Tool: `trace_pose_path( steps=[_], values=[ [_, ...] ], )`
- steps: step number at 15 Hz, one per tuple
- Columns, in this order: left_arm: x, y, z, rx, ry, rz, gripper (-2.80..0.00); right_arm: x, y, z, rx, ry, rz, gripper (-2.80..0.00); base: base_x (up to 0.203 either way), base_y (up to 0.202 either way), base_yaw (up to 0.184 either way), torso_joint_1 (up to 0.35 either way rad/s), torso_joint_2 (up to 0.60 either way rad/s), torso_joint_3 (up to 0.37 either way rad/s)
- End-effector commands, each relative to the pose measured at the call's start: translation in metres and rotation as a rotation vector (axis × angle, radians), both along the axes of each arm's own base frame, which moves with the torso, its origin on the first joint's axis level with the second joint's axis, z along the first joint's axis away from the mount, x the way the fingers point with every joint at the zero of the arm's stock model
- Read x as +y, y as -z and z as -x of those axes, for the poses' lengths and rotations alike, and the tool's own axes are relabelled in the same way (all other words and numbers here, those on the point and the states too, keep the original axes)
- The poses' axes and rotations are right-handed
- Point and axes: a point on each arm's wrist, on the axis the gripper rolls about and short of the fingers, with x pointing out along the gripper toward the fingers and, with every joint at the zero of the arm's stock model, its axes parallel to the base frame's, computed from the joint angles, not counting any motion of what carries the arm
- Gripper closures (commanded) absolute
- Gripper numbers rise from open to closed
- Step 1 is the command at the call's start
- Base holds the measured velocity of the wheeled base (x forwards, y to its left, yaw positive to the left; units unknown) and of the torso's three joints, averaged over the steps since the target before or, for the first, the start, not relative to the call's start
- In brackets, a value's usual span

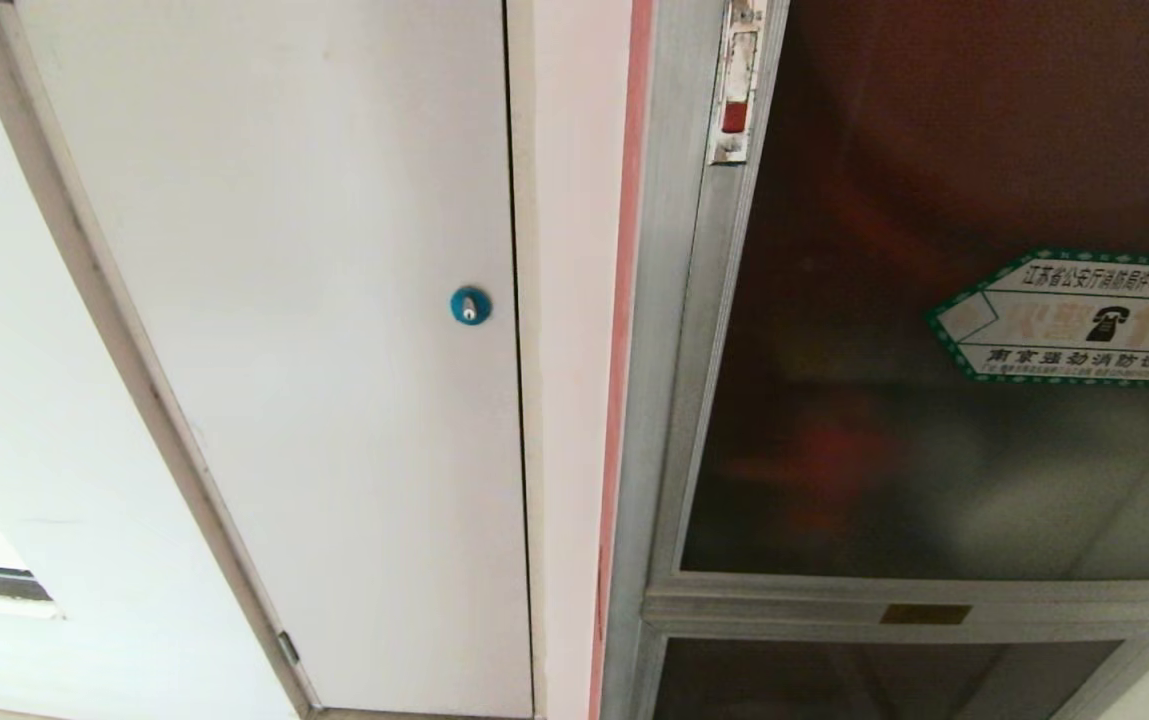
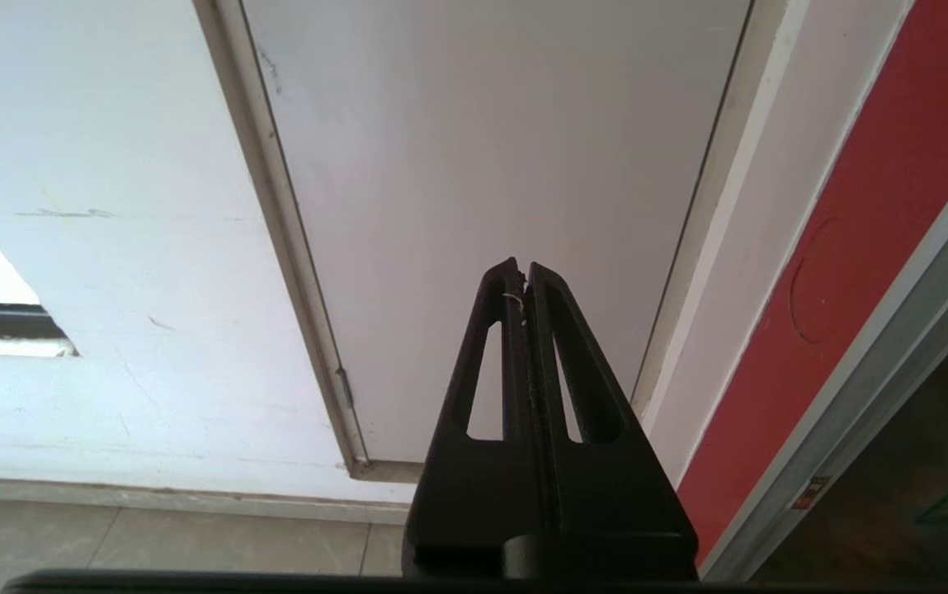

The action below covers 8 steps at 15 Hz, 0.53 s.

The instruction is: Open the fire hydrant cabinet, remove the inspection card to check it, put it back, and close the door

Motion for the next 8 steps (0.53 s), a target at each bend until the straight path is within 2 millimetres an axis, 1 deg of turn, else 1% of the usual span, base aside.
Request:
trace_pose_path(
  steps=[1,8],
  values=[
    [0.0000,0.0000,-0.0001,0.002,-0.001,0.000,0.00,0.0000,-0.0002,0.0001,-0.002,-0.001,0.001,0.00,0.000,0.000,0.000,0.000,0.00,0.000],
    [0.0000,-0.0001,-0.0001,0.001,0.000,0.000,0.00,-0.0001,-0.0001,0.0002,0.001,-0.001,-0.035,0.00,0.000,0.000,0.000,0.000,0.00,0.000]
  ],
)
